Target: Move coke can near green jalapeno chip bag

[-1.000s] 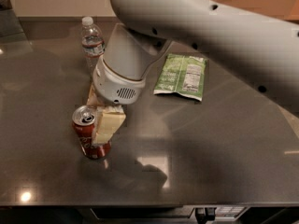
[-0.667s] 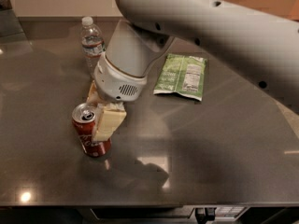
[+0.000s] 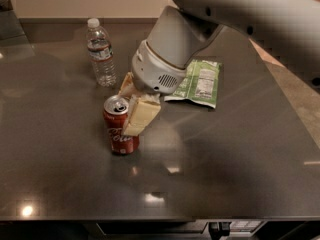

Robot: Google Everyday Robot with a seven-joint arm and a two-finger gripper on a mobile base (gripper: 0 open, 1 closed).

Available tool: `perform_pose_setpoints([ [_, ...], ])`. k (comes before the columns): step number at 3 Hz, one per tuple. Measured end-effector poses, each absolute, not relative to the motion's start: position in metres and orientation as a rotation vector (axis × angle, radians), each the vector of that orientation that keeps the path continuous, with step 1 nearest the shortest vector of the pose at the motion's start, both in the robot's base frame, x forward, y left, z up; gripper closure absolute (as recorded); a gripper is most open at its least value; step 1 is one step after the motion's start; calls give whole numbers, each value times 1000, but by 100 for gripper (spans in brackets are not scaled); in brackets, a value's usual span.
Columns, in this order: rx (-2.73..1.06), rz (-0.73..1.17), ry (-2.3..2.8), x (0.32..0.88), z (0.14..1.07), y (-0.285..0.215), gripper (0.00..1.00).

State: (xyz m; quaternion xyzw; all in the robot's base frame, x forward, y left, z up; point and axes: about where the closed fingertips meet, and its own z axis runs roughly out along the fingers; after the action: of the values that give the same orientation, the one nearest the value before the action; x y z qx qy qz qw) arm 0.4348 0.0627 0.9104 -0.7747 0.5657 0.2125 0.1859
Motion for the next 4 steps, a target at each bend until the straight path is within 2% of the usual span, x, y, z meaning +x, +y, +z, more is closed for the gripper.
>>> perform_pose_setpoints([
  [3, -1848, 479, 1955, 515, 907, -69, 100],
  [4, -1765, 425, 2028, 536, 901, -95, 82],
])
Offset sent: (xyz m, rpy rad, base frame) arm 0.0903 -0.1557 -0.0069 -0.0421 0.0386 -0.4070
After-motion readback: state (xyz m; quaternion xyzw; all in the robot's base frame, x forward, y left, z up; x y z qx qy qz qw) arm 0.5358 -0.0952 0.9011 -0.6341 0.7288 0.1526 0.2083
